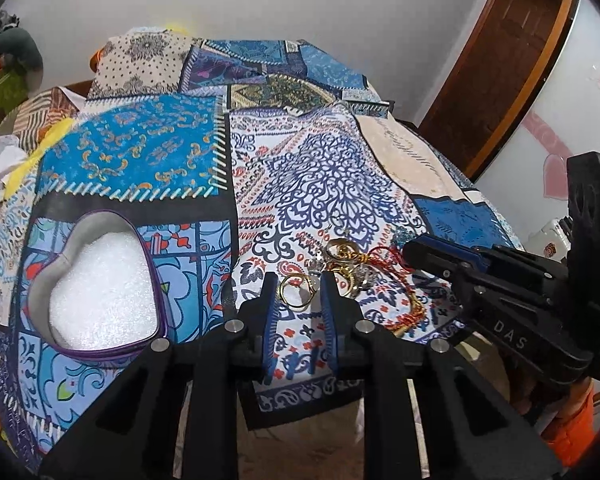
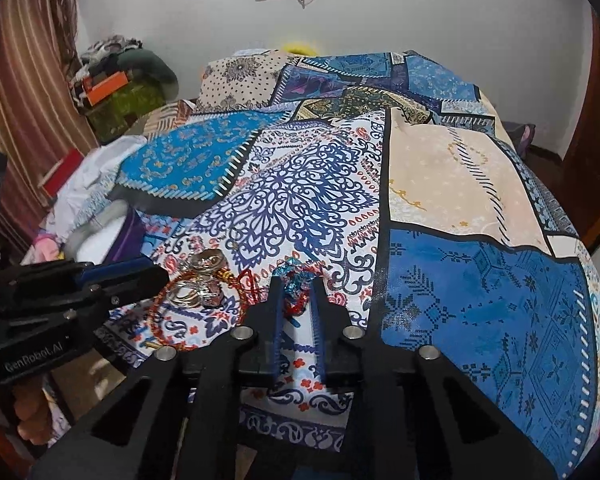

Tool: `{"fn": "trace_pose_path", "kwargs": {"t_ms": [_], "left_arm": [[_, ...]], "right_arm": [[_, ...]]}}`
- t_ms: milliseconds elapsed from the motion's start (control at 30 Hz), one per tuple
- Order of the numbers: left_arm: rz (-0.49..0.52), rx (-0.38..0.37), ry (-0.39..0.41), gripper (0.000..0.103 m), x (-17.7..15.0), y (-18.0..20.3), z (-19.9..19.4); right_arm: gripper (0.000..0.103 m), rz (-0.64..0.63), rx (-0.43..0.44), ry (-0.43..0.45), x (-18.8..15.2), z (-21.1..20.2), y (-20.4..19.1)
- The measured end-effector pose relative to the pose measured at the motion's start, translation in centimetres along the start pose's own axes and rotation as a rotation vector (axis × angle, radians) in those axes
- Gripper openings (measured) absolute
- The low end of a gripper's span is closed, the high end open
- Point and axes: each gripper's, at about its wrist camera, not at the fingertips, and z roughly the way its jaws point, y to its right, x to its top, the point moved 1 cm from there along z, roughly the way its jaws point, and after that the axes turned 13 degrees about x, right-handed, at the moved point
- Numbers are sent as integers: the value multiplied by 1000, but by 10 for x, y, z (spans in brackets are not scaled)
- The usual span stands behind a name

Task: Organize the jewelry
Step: 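Grasp a gold ring with the left tool while the right tool grasps a teal beaded piece, then carry the gold ring with the left tool into the heart box while the right tool carries its piece there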

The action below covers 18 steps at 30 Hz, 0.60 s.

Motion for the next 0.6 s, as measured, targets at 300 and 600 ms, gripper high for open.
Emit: {"fn": "trace_pose_path", "kwargs": {"t_ms": [300,600], "left_arm": [[-6,4,67,20,2,-3,-36],[-12,31,167,20,7,-17,-79]], "right_arm": [[10,-39,-5,92,12,-38,-25],[10,-111,6,172,28,-66,-61]]}}
